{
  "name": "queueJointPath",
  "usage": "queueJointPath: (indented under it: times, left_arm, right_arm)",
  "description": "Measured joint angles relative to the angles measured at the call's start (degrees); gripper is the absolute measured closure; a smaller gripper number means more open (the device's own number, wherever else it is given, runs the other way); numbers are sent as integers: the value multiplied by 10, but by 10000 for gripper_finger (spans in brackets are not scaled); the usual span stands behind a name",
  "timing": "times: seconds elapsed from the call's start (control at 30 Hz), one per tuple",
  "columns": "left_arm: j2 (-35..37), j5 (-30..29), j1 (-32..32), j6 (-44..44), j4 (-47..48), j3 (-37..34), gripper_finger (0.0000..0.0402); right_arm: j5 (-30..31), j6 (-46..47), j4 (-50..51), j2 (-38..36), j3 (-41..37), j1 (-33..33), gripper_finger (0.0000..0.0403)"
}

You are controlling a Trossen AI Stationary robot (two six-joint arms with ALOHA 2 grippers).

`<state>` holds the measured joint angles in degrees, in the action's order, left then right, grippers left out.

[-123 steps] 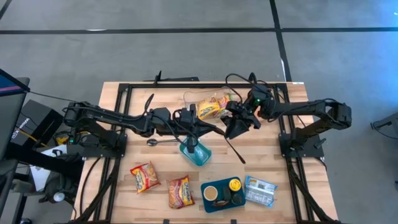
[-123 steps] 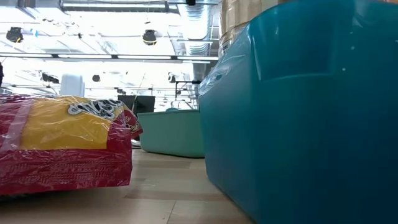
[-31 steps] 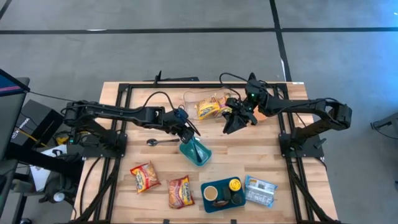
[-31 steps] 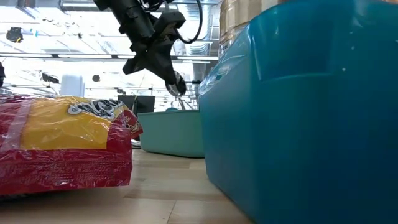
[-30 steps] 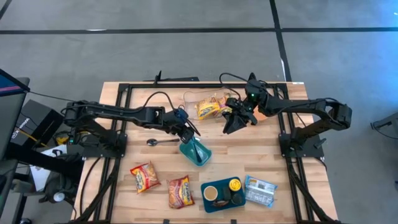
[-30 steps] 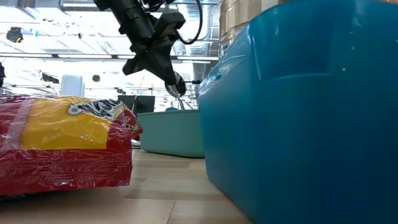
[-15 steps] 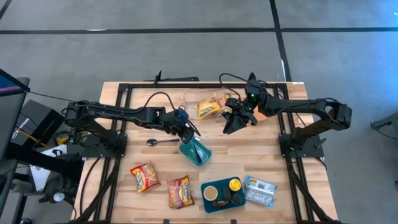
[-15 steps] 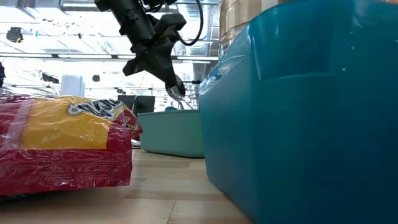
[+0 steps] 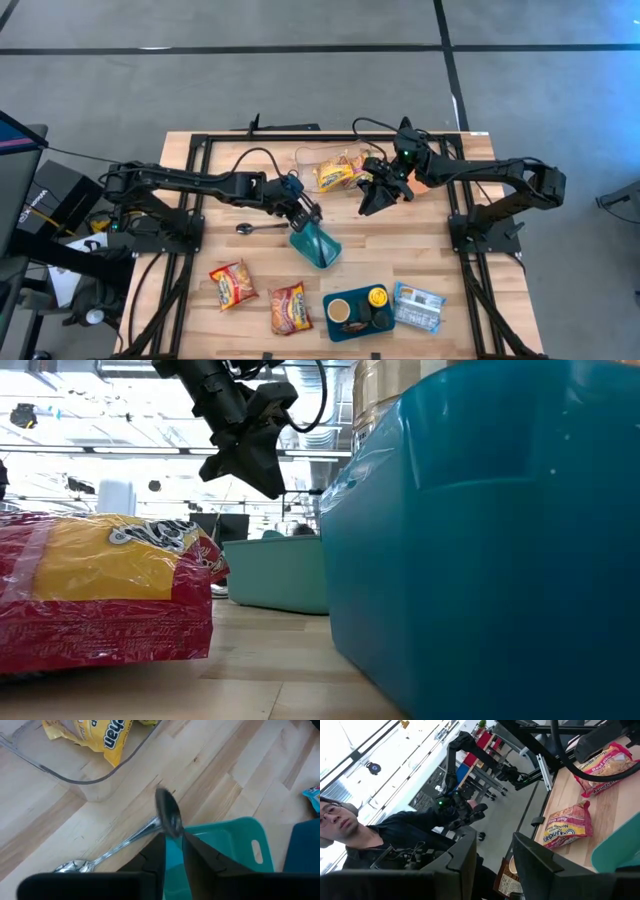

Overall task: Pick & Place Food Item
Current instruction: Put the right black spoon into the green bin

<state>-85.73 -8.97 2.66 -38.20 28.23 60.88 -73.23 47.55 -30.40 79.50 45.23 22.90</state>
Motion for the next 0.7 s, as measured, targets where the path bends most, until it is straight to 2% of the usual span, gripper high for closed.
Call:
queueJointPath:
  times: [0.23, 0.7]
  left_arm:
    - [0, 0, 0, 0, -5, 0, 328]
    - [1, 0, -1, 0, -36, 0, 372]
  right_arm:
    - [0, 0, 0, 0, 0, 0, 282]
    - [0, 0, 0, 0, 0, 0, 282]
